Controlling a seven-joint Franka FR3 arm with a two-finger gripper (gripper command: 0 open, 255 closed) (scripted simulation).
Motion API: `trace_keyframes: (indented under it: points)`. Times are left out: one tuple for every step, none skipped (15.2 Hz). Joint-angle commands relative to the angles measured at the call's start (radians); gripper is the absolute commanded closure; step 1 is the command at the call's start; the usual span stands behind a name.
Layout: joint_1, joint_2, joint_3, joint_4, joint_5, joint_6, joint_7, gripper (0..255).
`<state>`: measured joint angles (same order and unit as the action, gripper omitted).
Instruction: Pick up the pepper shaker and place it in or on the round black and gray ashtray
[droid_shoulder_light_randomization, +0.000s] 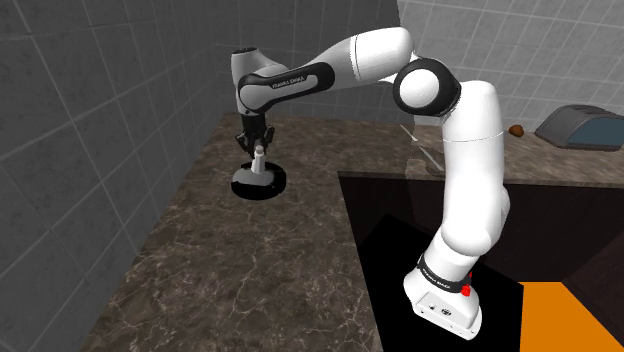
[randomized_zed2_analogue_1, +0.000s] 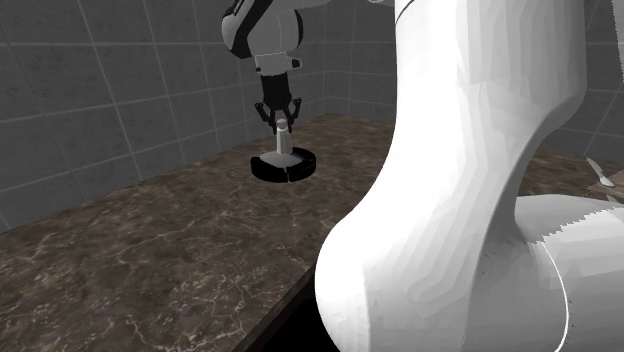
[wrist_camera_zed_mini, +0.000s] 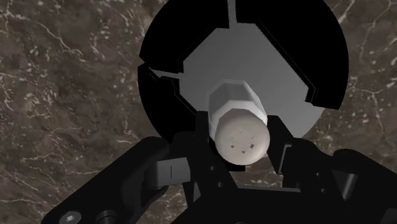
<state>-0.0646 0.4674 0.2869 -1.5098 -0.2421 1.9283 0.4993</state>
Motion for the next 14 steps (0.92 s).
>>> trace_keyframes:
  points:
    - [0.0, 0.0, 0.0, -0.001, 0.0, 0.001, 0.0, 255]
    - [0.0, 0.0, 0.0, -0.001, 0.0, 0.001, 0.0, 255]
    - [0.0, 0.0, 0.0, -0.001, 0.0, 0.001, 0.0, 255]
    - [0.0, 0.0, 0.0, -0.001, 0.0, 0.001, 0.0, 255]
    - [0.0, 0.0, 0.0, -0.001, 0.0, 0.001, 0.0, 255]
    - [0.0, 0.0, 0.0, -0.001, 0.0, 0.001, 0.0, 0]
    - [0.0, 0.0, 0.0, -0.001, 0.0, 0.001, 0.0, 0]
    - [0.0, 0.0, 0.0, -0.001, 0.0, 0.001, 0.0, 0]
    - [0.0, 0.0, 0.0, -0.001, 0.0, 0.001, 0.0, 0]
    - [0.0, 0.0, 0.0, -0.001, 0.0, 0.001, 0.0, 0]
    - [0.0, 0.0, 0.0, -0.001, 0.0, 0.001, 0.0, 0]
    - [0.002, -0.007, 0.002, 0.022, 0.003, -0.028, -0.003, 0]
    - [0.005, -0.013, 0.004, 0.047, 0.007, -0.059, -0.005, 0]
    - [0.008, -0.017, 0.006, 0.074, 0.009, -0.09, -0.008, 0]
